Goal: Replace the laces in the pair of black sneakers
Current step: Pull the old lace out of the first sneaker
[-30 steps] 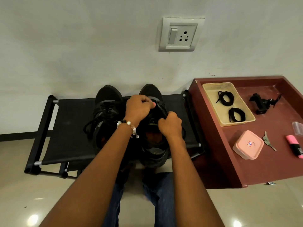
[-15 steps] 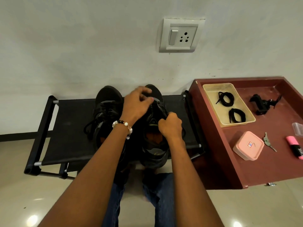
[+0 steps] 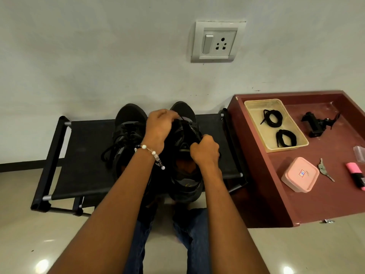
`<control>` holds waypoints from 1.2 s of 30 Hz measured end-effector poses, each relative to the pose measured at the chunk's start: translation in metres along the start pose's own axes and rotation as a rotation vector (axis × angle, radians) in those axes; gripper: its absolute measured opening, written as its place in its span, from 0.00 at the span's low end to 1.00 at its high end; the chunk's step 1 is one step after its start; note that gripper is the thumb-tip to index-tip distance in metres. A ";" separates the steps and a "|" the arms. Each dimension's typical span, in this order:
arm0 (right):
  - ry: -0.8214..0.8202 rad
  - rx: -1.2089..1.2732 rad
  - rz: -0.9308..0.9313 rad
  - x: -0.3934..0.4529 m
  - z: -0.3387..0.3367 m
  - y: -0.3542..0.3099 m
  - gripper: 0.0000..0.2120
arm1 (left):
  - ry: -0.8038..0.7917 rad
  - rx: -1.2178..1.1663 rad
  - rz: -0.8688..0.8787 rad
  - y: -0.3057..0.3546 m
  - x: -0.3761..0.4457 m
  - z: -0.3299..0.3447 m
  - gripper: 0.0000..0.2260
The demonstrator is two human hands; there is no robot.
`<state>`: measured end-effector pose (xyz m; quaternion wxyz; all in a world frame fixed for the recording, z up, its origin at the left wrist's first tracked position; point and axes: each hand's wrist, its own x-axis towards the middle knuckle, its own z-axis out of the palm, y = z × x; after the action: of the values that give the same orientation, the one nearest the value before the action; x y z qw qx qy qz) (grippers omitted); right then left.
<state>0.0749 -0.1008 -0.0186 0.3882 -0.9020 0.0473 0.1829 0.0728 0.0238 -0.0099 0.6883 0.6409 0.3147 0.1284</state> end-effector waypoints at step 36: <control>0.025 0.007 -0.002 -0.006 -0.001 -0.001 0.11 | -0.191 -0.939 0.024 0.023 -0.002 -0.019 0.10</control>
<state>0.0703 -0.1011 -0.0150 0.3911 -0.9029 0.0519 0.1708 0.0650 0.0417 0.0129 0.9276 0.2733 0.1507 0.2054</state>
